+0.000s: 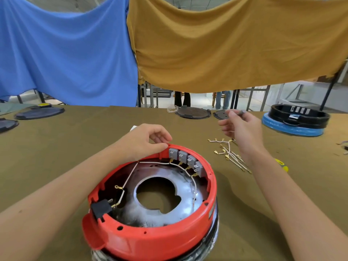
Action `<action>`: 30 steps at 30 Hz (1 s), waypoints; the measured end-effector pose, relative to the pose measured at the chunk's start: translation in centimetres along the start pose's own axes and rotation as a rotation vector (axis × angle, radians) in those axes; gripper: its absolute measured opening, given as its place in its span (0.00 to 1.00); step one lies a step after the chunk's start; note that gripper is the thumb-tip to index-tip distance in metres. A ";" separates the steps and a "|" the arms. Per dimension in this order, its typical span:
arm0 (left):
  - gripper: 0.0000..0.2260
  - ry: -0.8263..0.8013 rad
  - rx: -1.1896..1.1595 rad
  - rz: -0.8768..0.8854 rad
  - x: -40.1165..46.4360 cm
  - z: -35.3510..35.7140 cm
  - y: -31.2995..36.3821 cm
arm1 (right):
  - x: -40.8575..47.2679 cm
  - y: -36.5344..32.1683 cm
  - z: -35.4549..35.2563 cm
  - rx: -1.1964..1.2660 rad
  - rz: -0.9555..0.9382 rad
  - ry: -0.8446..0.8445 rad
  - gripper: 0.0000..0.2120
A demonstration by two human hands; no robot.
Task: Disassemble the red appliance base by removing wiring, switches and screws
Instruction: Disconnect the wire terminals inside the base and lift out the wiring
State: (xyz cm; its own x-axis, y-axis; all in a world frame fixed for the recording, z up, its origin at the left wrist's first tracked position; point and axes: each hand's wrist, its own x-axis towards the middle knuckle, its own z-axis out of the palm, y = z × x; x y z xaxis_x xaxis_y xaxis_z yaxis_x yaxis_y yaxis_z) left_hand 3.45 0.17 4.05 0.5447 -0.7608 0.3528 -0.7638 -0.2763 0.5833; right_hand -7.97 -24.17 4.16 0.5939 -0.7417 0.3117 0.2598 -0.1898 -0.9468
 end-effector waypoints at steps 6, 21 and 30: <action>0.03 -0.048 0.183 -0.058 0.2 0.1 0.3 | -1.2 0.1 1.2 0.216 0.033 -0.237 0.12; 0.06 0.019 0.277 -0.011 -1.1 0.0 -0.3 | -3.8 0.1 2.7 0.033 -0.198 -0.675 0.05; 0.06 -0.067 0.224 0.003 -0.4 -0.6 0.6 | -3.9 -0.1 2.8 -0.024 -0.277 -0.591 0.10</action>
State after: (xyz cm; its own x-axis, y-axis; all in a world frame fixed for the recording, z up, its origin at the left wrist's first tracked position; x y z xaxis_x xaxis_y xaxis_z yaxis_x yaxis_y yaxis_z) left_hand 3.01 0.68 4.71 0.5239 -0.7968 0.3009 -0.8271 -0.3916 0.4031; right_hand -8.21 -19.47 3.26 0.8275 -0.1861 0.5297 0.4507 -0.3424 -0.8244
